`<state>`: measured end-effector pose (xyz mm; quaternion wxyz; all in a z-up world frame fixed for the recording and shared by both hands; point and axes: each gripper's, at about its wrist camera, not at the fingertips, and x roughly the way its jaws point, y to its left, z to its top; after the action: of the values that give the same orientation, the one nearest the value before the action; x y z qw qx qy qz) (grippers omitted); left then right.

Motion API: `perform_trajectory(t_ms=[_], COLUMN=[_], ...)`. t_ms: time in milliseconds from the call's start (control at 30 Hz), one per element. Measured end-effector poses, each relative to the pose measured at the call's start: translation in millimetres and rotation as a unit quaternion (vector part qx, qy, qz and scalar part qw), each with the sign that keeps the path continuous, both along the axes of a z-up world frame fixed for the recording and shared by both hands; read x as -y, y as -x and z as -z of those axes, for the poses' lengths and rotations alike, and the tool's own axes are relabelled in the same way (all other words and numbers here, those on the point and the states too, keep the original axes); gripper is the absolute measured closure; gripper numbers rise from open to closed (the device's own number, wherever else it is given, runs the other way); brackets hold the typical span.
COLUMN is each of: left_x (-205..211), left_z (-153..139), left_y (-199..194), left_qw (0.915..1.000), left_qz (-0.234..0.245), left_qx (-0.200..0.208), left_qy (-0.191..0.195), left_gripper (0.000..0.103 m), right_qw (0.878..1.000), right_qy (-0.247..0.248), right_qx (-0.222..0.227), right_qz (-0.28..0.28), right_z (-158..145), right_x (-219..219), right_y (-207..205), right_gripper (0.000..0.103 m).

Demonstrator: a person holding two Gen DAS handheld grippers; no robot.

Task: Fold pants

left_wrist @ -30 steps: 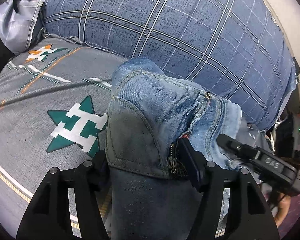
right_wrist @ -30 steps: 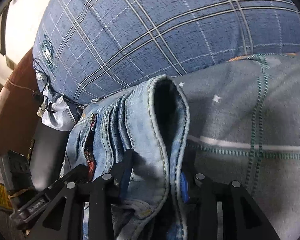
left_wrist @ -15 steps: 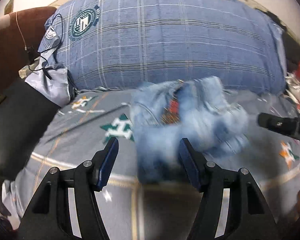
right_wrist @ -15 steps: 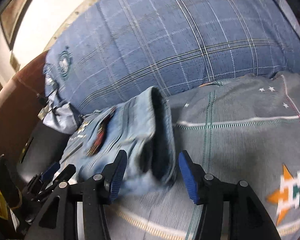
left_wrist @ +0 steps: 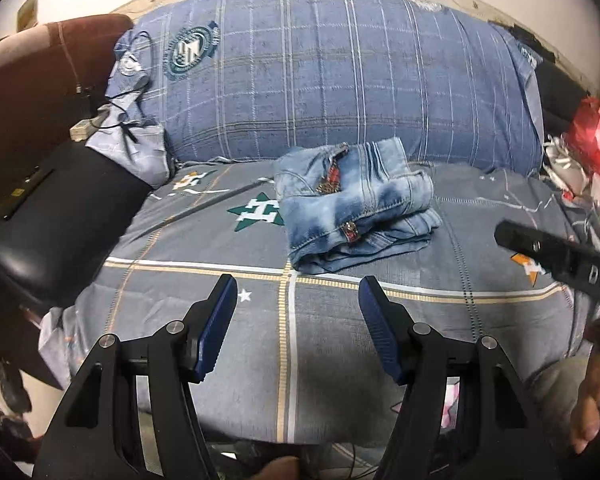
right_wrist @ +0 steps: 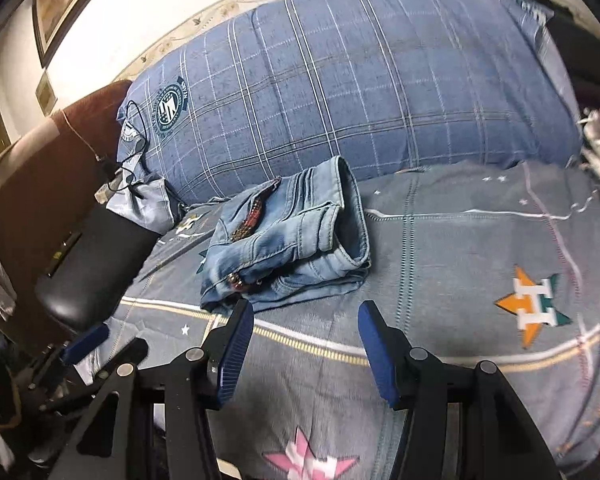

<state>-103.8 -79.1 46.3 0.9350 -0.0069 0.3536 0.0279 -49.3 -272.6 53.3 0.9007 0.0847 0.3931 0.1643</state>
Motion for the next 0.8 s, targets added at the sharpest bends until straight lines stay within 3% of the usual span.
perform_trajectory(t_ms=[200,533,800], left_x=[-1.6,5.8,4.7], left_z=[-13.0,-29.6,-30.5], left_y=[8.9,19.2,19.3], left_qw=[0.9999,0.9999,0.9999], left_qz=[0.002,0.01,0.006], left_qx=[-0.003,0.012,0.01], left_qy=[0.011,-0.006,-0.005], left_gripper=[0.039,0.039,0.039], right_qw=[1.0,1.0,1.0], right_qy=[0.01,0.012,0.012], right_qx=[-0.003,0.019,0.017], right_qz=[0.001,-0.001,-0.008], right_z=[-17.7,-40.4,-39.6], right_x=[-4.4,-5.6,-7.7], right_y=[24.2,47.8,48.8], right_gripper=[0.051,0.051,0.05])
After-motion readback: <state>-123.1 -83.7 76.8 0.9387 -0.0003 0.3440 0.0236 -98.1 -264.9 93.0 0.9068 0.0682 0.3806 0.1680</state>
